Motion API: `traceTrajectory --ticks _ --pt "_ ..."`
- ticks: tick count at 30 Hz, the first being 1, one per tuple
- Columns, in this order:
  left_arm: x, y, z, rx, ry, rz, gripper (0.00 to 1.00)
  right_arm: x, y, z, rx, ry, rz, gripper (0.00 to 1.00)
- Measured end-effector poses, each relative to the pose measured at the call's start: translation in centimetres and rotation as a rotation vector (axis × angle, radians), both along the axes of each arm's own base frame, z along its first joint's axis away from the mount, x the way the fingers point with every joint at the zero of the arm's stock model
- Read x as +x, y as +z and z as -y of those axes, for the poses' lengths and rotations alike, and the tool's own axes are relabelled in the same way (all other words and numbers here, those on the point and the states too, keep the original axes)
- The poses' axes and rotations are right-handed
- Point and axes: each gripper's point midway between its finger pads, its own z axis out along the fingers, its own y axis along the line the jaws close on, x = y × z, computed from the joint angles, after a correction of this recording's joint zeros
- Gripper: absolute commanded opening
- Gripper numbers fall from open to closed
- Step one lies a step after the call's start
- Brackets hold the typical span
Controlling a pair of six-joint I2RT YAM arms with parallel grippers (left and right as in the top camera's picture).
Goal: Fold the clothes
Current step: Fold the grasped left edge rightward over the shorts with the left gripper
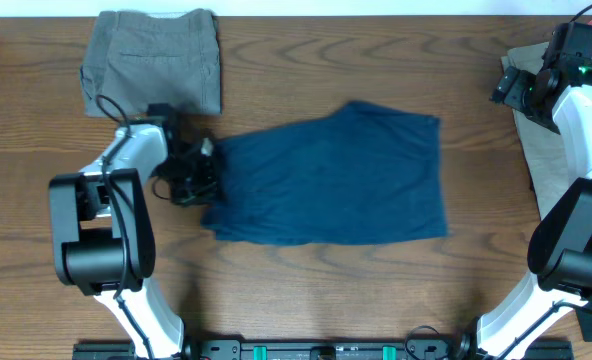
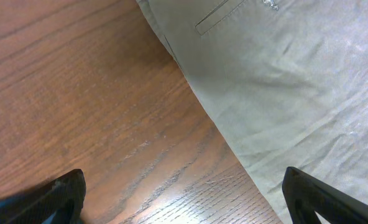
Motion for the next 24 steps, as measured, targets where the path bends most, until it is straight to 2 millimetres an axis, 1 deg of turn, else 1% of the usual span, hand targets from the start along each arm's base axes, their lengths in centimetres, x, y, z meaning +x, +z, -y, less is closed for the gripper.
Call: traceTrajectory --ticks 2,4,5,8,11,14,16,19,22,24 --pt "-0.3 1.2 -2.0 0.088 0.025 -0.046 0.06 0.0 0.0 0.0 0.000 0.000 0.000 0.99" --pt "0.0 3.1 -3.5 0.158 0.043 -0.055 0.06 0.0 0.0 0.0 0.000 0.000 0.000 0.99" --pt "0.2 4.1 -4.0 0.182 0.046 -0.052 0.06 0.0 0.0 0.0 0.000 0.000 0.000 0.99" --pt "1.3 8.2 -4.8 0.245 0.044 0.009 0.07 0.0 0.0 0.0 0.000 0.000 0.000 0.99" --pt "1.8 12.3 -4.4 0.278 0.030 0.078 0.06 0.0 0.0 0.0 0.000 0.000 0.000 0.99" --pt "1.9 16.0 -2.9 0.296 -0.010 0.141 0.06 0.0 0.0 0.0 0.000 0.000 0.000 0.99" --pt "1.9 17.8 -1.3 0.301 -0.056 0.185 0.06 0.0 0.0 0.0 0.000 0.000 0.000 0.99" --pt "1.9 19.0 1.4 0.296 -0.132 0.239 0.06 0.0 0.0 0.0 0.000 0.000 0.000 0.99" --pt "1.6 19.2 4.8 0.286 -0.217 0.269 0.06 0.0 0.0 0.0 0.000 0.000 0.000 0.99" --pt "1.7 19.2 6.8 0.275 -0.260 0.301 0.06 0.0 0.0 0.0 0.000 0.000 0.000 0.99"
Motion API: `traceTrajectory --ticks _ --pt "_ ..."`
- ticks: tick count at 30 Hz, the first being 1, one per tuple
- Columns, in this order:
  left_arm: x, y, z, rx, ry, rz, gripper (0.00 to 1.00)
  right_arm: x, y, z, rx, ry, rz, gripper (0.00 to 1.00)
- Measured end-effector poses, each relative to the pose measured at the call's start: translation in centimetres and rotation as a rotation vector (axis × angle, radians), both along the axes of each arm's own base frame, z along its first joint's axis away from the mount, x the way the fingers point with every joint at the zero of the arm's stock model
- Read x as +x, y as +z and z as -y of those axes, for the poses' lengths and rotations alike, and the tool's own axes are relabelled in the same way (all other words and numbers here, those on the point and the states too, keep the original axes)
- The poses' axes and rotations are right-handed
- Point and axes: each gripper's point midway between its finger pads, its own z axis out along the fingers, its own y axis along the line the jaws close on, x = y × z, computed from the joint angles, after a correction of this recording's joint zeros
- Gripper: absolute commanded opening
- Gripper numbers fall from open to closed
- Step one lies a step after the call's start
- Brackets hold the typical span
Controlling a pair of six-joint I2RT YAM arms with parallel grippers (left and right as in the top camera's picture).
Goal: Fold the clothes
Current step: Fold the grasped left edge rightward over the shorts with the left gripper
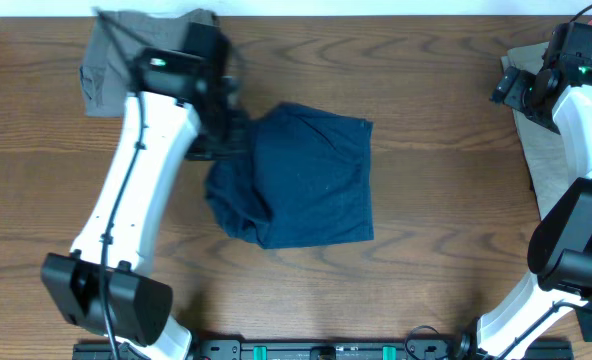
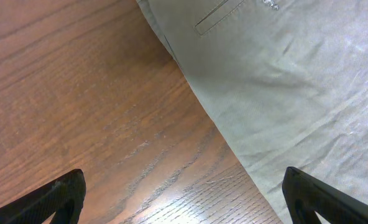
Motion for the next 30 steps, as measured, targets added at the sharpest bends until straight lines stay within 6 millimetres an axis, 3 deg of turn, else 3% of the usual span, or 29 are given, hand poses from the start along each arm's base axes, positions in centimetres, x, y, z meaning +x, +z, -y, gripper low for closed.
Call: traceTrajectory --ticks 7,18,23,25,26,27,30 --pt "-0.1 -0.9 6.8 -0.027 -0.147 0.056 0.06 0.0 0.0 0.0 0.000 0.000 0.000 0.99" --pt "1.0 -7.5 12.5 -0.026 -0.241 0.018 0.06 0.0 0.0 0.0 0.000 0.000 0.000 0.99" --pt "1.5 -9.1 14.5 -0.056 -0.267 0.020 0.07 0.0 0.0 0.0 0.000 0.000 0.000 0.99" --pt "1.6 -9.8 15.0 -0.057 -0.274 0.013 0.17 0.0 0.0 0.0 0.000 0.000 0.000 0.99" --pt "1.6 -10.1 15.1 -0.057 -0.280 0.007 0.35 0.0 0.0 0.0 0.000 0.000 0.000 0.99" --pt "1.5 -10.4 15.3 -0.058 -0.282 0.000 0.44 0.0 0.0 0.0 0.000 0.000 0.000 0.99" --pt "1.2 -11.0 15.6 -0.062 -0.282 -0.019 0.59 0.0 0.0 0.0 0.000 0.000 0.000 0.99"
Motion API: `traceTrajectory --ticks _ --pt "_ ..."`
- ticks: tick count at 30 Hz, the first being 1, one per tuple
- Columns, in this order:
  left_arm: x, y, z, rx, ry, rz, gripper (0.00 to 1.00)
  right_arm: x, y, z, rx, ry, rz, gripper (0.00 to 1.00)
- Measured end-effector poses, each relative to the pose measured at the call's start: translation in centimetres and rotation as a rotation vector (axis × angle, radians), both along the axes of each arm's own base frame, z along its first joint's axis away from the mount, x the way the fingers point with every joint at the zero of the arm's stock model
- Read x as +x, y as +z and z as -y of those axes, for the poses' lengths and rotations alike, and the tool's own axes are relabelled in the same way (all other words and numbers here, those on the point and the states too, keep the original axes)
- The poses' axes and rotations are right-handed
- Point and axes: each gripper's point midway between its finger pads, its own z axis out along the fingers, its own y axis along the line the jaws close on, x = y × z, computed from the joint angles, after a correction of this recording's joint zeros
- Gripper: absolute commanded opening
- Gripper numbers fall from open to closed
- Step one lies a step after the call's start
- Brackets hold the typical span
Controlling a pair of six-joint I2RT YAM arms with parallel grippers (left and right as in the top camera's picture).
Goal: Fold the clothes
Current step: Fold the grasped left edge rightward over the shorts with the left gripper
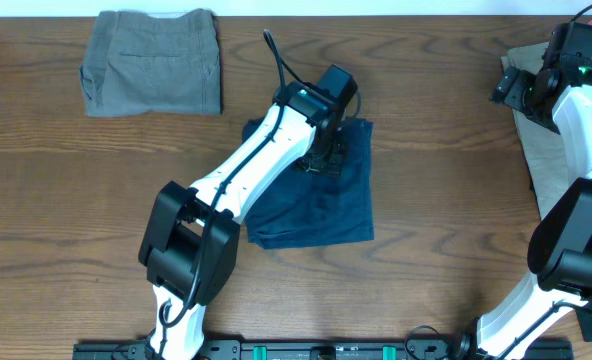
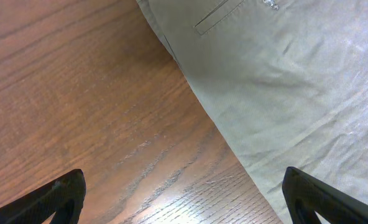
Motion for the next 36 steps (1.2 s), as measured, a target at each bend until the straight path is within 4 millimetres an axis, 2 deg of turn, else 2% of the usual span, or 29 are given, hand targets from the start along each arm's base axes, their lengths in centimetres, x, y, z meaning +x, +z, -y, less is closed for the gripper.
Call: traceTrajectory --ticks 2,10,17,21,24,30,32,36 --pt "-0.1 -0.1 0.1 -0.004 -0.004 -0.005 0.62 0.0 0.0 0.0 0.000 0.000 0.000 0.99" --pt "-1.3 -0.2 -0.5 0.017 -0.005 -0.055 0.62 0.0 0.0 0.0 0.000 0.000 0.000 0.99" --pt "-1.6 -0.2 -0.5 0.019 -0.004 -0.067 0.45 0.0 0.0 0.0 0.000 0.000 0.000 0.99" --pt "-1.5 -0.5 -0.1 0.017 0.001 -0.067 0.28 0.0 0.0 0.0 0.000 0.000 0.000 0.99" --pt "-1.7 -1.8 0.7 0.023 0.002 -0.078 0.22 0.0 0.0 0.0 0.000 0.000 0.000 0.99" --pt "-3.9 -7.0 1.5 0.105 -0.018 -0.182 0.19 0.0 0.0 0.0 0.000 0.000 0.000 0.99" --pt "-4.7 -8.5 1.6 0.133 -0.014 -0.219 0.07 0.0 0.0 0.0 0.000 0.000 0.000 0.99" --pt "-4.9 -8.5 1.9 0.119 -0.010 -0.230 0.06 0.0 0.0 0.0 0.000 0.000 0.000 0.99"
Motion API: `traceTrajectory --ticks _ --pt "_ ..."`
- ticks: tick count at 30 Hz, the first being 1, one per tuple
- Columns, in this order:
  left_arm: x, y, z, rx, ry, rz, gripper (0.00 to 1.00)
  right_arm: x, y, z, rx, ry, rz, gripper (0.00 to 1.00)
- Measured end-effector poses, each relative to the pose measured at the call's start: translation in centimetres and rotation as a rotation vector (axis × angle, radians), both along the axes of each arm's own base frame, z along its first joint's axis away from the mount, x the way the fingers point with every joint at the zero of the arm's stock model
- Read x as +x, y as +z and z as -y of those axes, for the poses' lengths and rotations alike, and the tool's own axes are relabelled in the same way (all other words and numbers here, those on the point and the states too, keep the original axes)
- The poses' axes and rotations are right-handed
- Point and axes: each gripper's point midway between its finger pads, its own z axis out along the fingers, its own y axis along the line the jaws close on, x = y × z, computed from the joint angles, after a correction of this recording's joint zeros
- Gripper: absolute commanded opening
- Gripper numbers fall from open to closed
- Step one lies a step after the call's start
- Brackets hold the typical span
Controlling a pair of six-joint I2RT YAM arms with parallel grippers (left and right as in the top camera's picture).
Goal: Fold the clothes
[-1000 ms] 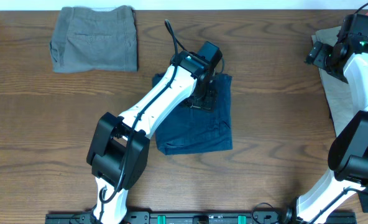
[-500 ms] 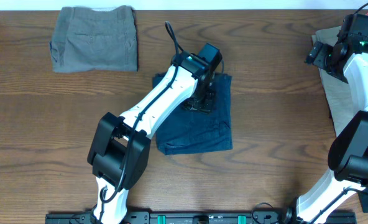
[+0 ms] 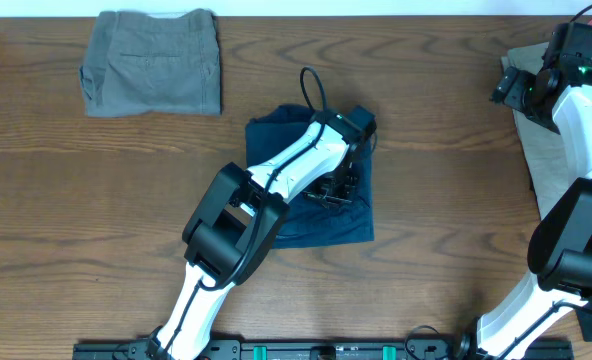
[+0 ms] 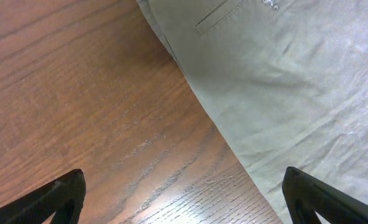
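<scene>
A dark blue garment lies folded in half at the middle of the table. My left arm reaches across it, and my left gripper sits low over its right half; dark on dark, so its jaws cannot be read. At the table's right edge a beige garment lies loose, also filling the upper right of the right wrist view. My right gripper hovers by that garment's left edge. Its fingers stand wide apart with nothing between them.
Grey shorts, folded, rest at the far left corner. Bare wooden table surrounds the blue garment. The beige garment's edge runs diagonally over the wood in the right wrist view.
My left gripper has moved from the upper right of the folded blue garment to its middle right, nearer the front. The right arm and the beige garment have not moved.
The blue garment first lay spread wide, my left gripper at its left edge. Then that edge was raised over the garment, which had narrowed. Then it lay folded in half with the gripper on its upper right, and now the gripper is lower down. The right arm stayed still.
</scene>
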Motion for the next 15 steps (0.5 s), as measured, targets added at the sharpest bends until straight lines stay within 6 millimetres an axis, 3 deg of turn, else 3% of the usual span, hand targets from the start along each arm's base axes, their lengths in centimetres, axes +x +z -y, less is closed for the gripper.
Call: traceTrajectory --ticks 10,15 --pt "-1.9 0.6 1.1 -0.018 -0.006 -0.049 0.06 0.0 0.0 0.0 0.000 0.000 0.000 0.99" --pt "-3.2 4.3 1.8 -0.065 -0.025 -0.022 0.06 0.0 0.0 0.0 0.000 0.000 0.000 0.99"
